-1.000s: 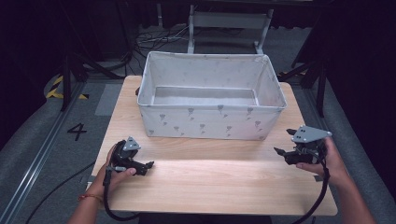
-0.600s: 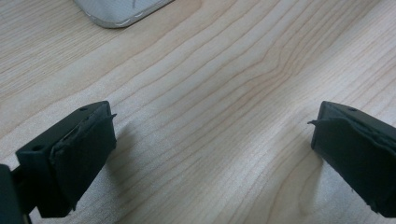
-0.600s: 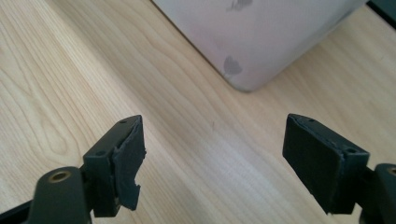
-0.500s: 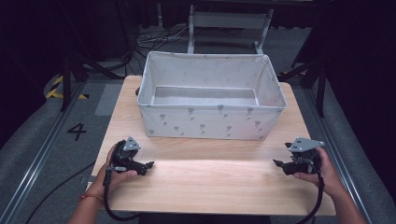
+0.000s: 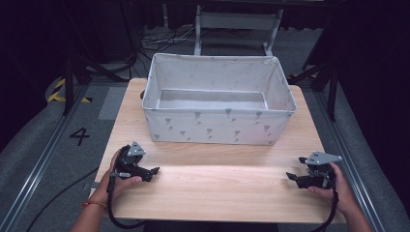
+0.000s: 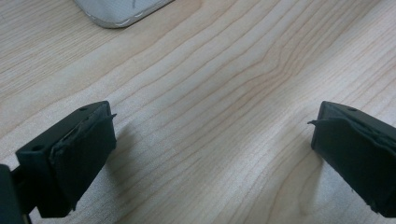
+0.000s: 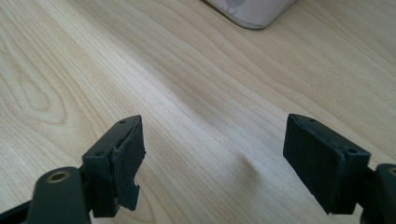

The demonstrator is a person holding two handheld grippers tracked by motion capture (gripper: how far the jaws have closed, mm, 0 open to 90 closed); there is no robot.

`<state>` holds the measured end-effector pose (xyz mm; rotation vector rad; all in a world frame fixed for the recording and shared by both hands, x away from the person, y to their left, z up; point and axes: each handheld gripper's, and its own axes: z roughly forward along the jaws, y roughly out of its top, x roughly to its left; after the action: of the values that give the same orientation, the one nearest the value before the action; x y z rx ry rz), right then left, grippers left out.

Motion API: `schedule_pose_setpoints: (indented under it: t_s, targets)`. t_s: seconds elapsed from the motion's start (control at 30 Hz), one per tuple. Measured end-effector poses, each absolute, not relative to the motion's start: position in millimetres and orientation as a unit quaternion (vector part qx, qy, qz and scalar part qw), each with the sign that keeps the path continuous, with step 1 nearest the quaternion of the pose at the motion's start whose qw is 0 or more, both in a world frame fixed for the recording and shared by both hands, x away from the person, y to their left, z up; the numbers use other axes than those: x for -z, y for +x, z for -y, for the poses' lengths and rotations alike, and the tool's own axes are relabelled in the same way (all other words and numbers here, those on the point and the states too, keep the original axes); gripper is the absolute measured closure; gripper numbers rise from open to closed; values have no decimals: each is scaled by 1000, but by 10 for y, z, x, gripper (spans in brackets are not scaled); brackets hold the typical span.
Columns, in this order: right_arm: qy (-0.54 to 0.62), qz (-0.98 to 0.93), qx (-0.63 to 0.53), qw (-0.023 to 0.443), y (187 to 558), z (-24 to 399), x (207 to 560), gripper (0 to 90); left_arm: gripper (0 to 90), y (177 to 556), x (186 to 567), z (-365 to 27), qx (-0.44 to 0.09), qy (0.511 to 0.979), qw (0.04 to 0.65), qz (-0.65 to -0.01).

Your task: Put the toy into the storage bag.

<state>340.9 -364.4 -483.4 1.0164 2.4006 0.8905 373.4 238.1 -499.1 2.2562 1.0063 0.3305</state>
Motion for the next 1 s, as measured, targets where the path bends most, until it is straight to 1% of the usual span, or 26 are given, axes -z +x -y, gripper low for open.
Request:
schedule_pose_setpoints:
  t_s: [0.23, 0.33, 0.43, 1.0]
  targets:
    - [382, -840, -338, 183, 3327, 3708, 4951, 202, 2, 3734, 4991, -2381, -125, 858, 319, -383]
    - [396, -831, -343, 187, 3298, 3740, 5005, 179, 2, 3734, 4991, -2381, -126, 858, 319, -383]
    - [414, -819, -359, 171, 3298, 3792, 5042, 173, 2, 3733, 4991, -2380, -126, 858, 319, -383]
    - [421, -815, -358, 172, 3300, 3797, 5046, 167, 2, 3719, 4991, -2369, -128, 854, 317, -393]
